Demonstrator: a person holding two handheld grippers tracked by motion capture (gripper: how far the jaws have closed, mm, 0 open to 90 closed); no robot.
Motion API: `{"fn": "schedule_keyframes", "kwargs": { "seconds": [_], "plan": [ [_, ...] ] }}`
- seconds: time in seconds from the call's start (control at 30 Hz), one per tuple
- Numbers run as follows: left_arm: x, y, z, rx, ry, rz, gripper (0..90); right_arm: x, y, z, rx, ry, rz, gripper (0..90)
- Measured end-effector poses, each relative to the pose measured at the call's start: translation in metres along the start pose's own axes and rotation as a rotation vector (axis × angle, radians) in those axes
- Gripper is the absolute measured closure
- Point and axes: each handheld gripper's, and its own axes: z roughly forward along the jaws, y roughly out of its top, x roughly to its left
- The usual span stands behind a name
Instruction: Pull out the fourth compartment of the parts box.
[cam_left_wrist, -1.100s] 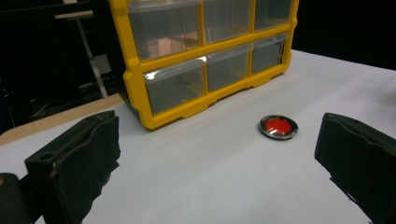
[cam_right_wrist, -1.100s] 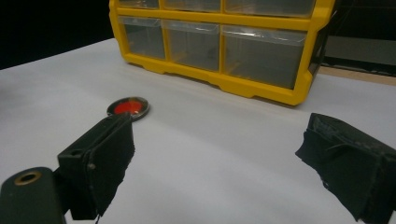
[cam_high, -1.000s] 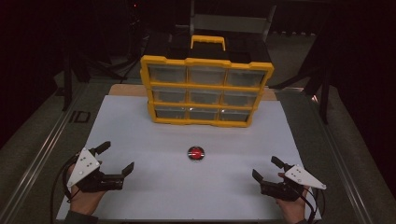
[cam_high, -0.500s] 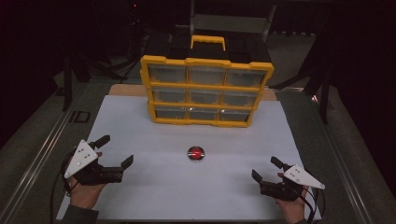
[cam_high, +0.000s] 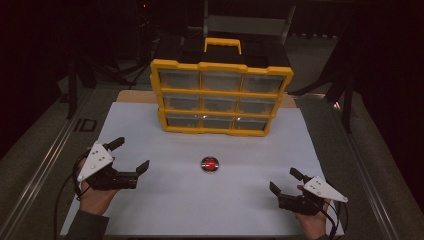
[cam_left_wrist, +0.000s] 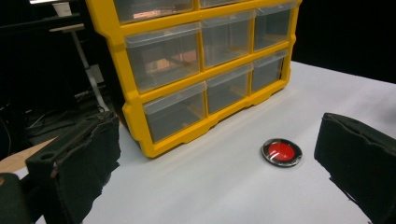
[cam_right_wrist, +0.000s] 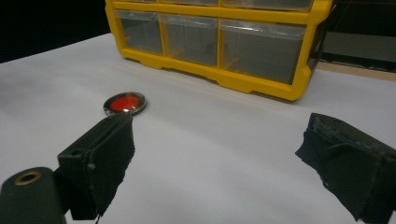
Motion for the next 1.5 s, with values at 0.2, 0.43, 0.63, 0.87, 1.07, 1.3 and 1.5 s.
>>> {"fn": "schedule_keyframes", "kwargs": {
  "seconds": [0.2,0.43,0.63,0.87,1.07,1.3,1.5],
  "plan": [
    [0.000,0.010,0.007,-0.003,-0.009,0.020,0.9,0.000,0.000,0.000,0.000,0.000,0.000,9.1],
    [-0.002,0.018,0.014,0.007,-0.015,0.050,0.9,0.000,0.000,0.000,0.000,-0.003,-0.002,9.1],
    [-0.004,0.027,0.025,0.023,-0.017,0.090,0.9,0.000,0.000,0.000,-0.002,0.000,0.001,9.1],
    [-0.002,0.033,0.031,0.026,-0.017,0.101,0.9,0.000,0.000,0.000,0.001,-0.003,-0.003,9.1],
    [-0.001,0.038,0.035,0.026,-0.016,0.112,0.9,0.000,0.000,0.000,0.001,-0.008,-0.003,9.1],
    [-0.001,0.045,0.044,0.035,-0.015,0.136,1.0,0.000,0.000,0.000,0.000,-0.007,-0.003,9.1],
    [-0.002,0.050,0.051,0.036,-0.018,0.151,1.0,-0.001,0.000,0.000,-0.001,-0.007,-0.010,9.1]
  ]
}}
